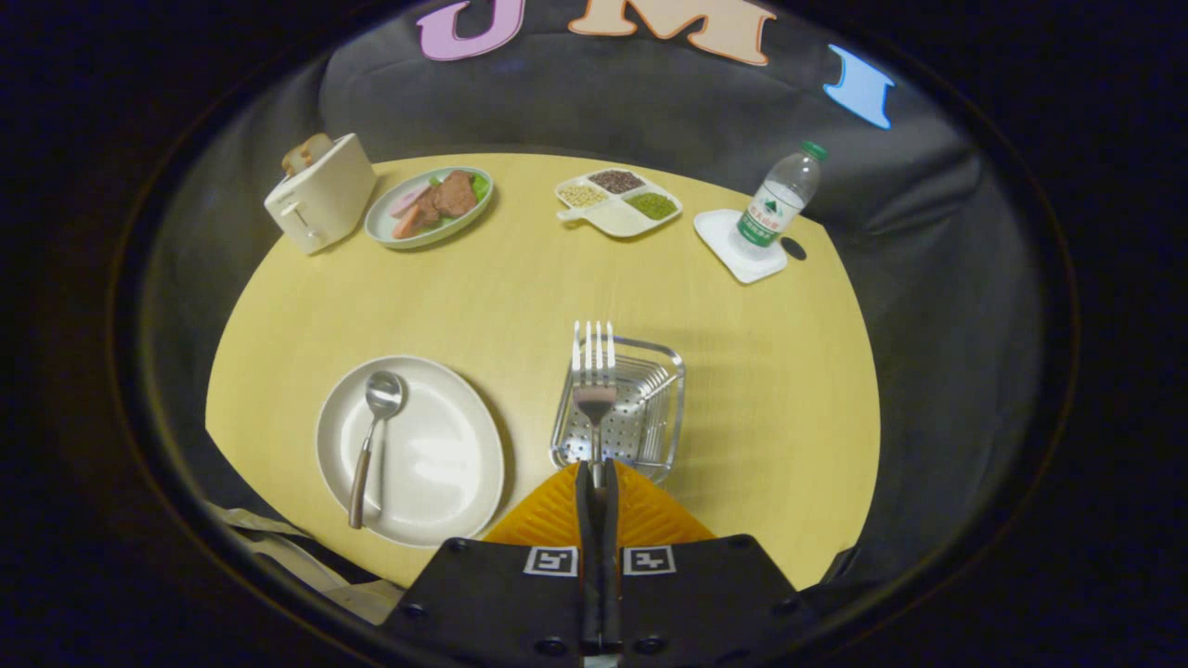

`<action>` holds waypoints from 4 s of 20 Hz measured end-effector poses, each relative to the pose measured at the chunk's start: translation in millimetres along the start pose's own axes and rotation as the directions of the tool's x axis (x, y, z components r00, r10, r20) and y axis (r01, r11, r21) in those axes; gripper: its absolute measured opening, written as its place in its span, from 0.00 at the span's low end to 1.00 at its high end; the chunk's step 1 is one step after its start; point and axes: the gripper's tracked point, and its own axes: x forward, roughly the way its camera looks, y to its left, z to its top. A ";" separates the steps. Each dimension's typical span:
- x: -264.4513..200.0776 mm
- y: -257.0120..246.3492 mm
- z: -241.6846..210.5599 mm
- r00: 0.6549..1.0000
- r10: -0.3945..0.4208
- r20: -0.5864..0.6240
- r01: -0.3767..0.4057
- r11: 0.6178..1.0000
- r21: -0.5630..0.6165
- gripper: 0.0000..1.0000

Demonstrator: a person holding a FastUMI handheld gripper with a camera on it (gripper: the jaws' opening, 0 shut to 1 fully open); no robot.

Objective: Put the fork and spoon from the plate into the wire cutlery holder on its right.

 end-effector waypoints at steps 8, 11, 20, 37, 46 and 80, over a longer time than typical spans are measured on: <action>4.8 -3.8 3.5 1.000 0.008 0.006 -0.008 1.000 0.030 0.11; 6.6 -2.5 2.7 1.000 0.008 0.006 -0.008 1.000 0.025 0.14; -2.3 15.1 48.2 0.970 -0.002 0.243 -0.013 0.998 0.059 0.74; -15.4 147.3 54.9 0.885 0.171 0.432 -0.153 0.985 -0.077 0.99; 12.1 180.6 27.4 0.918 0.210 0.335 -0.180 0.976 -0.120 0.99; 56.5 206.9 -44.9 0.985 0.174 0.023 -0.167 0.968 -0.190 0.08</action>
